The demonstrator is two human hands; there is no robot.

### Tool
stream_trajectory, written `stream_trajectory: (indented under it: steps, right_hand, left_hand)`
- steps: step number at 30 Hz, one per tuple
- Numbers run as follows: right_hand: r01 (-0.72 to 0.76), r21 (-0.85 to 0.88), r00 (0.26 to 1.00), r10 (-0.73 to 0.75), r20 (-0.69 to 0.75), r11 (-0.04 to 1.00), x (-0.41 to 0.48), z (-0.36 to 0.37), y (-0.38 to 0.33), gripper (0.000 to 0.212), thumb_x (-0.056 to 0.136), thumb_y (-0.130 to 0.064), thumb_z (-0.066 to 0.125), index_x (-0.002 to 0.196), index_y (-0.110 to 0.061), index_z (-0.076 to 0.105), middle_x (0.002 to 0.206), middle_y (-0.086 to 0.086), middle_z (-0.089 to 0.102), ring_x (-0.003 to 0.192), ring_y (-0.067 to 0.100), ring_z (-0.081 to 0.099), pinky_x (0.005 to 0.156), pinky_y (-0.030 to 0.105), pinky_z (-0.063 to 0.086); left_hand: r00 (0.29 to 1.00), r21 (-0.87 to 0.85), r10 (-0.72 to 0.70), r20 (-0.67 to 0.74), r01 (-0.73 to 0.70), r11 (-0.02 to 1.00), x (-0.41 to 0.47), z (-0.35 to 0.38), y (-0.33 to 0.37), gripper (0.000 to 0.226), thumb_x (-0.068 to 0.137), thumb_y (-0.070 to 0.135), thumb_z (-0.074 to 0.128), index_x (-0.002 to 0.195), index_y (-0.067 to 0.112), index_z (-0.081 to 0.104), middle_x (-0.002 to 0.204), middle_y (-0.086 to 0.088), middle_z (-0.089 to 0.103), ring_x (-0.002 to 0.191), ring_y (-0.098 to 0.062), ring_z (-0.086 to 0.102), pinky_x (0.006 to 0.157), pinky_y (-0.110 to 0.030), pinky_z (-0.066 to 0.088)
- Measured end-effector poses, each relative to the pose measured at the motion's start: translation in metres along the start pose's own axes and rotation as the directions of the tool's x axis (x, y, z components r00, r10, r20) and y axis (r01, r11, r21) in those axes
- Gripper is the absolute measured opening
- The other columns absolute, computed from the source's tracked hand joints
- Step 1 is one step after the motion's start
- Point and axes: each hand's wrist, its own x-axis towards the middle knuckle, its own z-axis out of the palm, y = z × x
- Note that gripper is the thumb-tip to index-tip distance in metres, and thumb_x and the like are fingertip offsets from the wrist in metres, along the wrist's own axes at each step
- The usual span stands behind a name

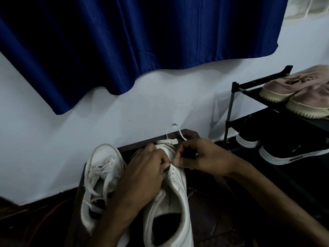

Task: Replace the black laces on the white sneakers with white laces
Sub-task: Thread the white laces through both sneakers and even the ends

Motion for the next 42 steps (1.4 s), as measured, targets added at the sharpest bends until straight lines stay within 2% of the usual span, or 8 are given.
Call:
stream_trajectory:
  steps: [6, 16, 19, 24, 28, 31, 35, 42]
  right_hand:
    - [0.044, 0.036, 0.999, -0.043, -0.021, 0.998, 0.011, 0.003, -0.006, 0.016, 0.096, -0.018, 0.062, 0.096, -0.007, 0.074, 0.089, 0.012, 0.072, 0.078, 0.010, 0.062, 0.072, 0.030, 0.053]
    - [0.074, -0.117, 0.997, -0.070, 0.044, 0.990, 0.015, 0.007, -0.013, 0.002, 0.086, -0.020, 0.074, 0.084, -0.018, 0.074, 0.082, -0.003, 0.072, 0.073, 0.007, 0.063, 0.067, 0.017, 0.047]
    - [0.044, -0.105, 0.999, -0.042, 0.024, 0.994, 0.017, 0.010, -0.018, 0.007, 0.090, -0.019, 0.069, 0.085, -0.014, 0.072, 0.074, -0.008, 0.068, 0.068, 0.000, 0.059, 0.065, 0.015, 0.044]
    - [0.063, 0.172, 0.997, -0.054, -0.057, 0.983, 0.022, 0.025, -0.025, 0.015, 0.098, -0.008, 0.056, 0.086, -0.004, 0.063, 0.053, -0.016, 0.055, 0.051, -0.004, 0.046, 0.051, 0.008, 0.035]
    - [0.047, 0.214, 0.999, -0.051, 0.015, 0.976, 0.024, 0.031, -0.027, 0.012, 0.096, -0.005, 0.058, 0.090, 0.001, 0.066, 0.066, -0.011, 0.063, 0.061, -0.003, 0.054, 0.061, 0.011, 0.043]
    - [0.013, 0.086, 0.989, -0.026, 0.143, 0.996, 0.030, 0.030, -0.032, 0.008, 0.091, -0.006, 0.066, 0.090, 0.000, 0.071, 0.080, 0.000, 0.070, 0.075, 0.003, 0.061, 0.073, 0.017, 0.049]
    - [-0.029, 0.033, 0.988, 0.023, 0.154, 0.999, 0.033, 0.028, -0.040, 0.008, 0.087, -0.006, 0.071, 0.087, 0.002, 0.073, 0.077, 0.003, 0.071, 0.071, 0.005, 0.061, 0.070, 0.018, 0.050]
    - [-0.031, -0.066, 0.992, 0.039, 0.121, 0.997, 0.032, 0.031, -0.043, 0.006, 0.083, -0.009, 0.074, 0.085, -0.004, 0.076, 0.087, 0.010, 0.075, 0.083, 0.019, 0.070, 0.085, 0.035, 0.055]
  left_hand:
    - [0.997, -0.090, -0.062, -0.049, 0.058, 0.994, -0.002, -0.004, -0.009, 0.008, 0.100, 0.020, 0.051, 0.095, 0.020, 0.057, 0.102, 0.007, 0.047, 0.091, -0.012, 0.055, 0.076, -0.024, 0.036]
    - [0.980, -0.190, -0.196, 0.015, 0.195, 0.962, -0.004, -0.009, -0.011, 0.010, 0.099, 0.029, 0.052, 0.100, 0.021, 0.058, 0.109, 0.004, 0.049, 0.102, -0.015, 0.055, 0.091, -0.032, 0.042]
    - [0.965, -0.238, -0.256, 0.057, 0.262, 0.935, -0.010, -0.013, -0.015, 0.031, 0.084, 0.052, 0.065, 0.101, 0.029, 0.053, 0.104, 0.009, 0.050, 0.096, -0.007, 0.056, 0.088, -0.031, 0.047]
    - [0.935, -0.240, -0.324, 0.142, 0.350, 0.905, -0.015, -0.022, -0.024, 0.065, 0.049, 0.073, 0.065, 0.099, 0.032, 0.053, 0.091, 0.009, 0.058, 0.087, -0.010, 0.060, 0.085, -0.034, 0.051]
    - [0.915, -0.415, -0.361, 0.179, 0.403, 0.816, -0.014, -0.029, -0.032, 0.059, 0.042, 0.053, 0.066, 0.097, 0.030, 0.062, 0.080, 0.006, 0.070, 0.078, -0.011, 0.067, 0.080, -0.038, 0.056]
    - [0.896, -0.521, -0.394, 0.203, 0.440, 0.731, -0.013, -0.033, -0.035, 0.044, 0.058, 0.027, 0.071, 0.101, 0.023, 0.064, 0.075, -0.002, 0.073, 0.071, -0.013, 0.068, 0.074, -0.036, 0.054]
    - [0.879, -0.577, -0.416, 0.233, 0.469, 0.668, -0.010, -0.034, -0.042, 0.038, 0.080, -0.012, 0.063, 0.107, 0.016, 0.060, 0.082, -0.012, 0.072, 0.069, -0.015, 0.065, 0.068, -0.028, 0.047]
    - [0.879, -0.629, -0.422, 0.224, 0.460, 0.626, -0.010, -0.030, -0.046, 0.045, 0.081, -0.016, 0.059, 0.115, 0.014, 0.059, 0.083, -0.011, 0.073, 0.071, -0.017, 0.065, 0.067, -0.028, 0.045]
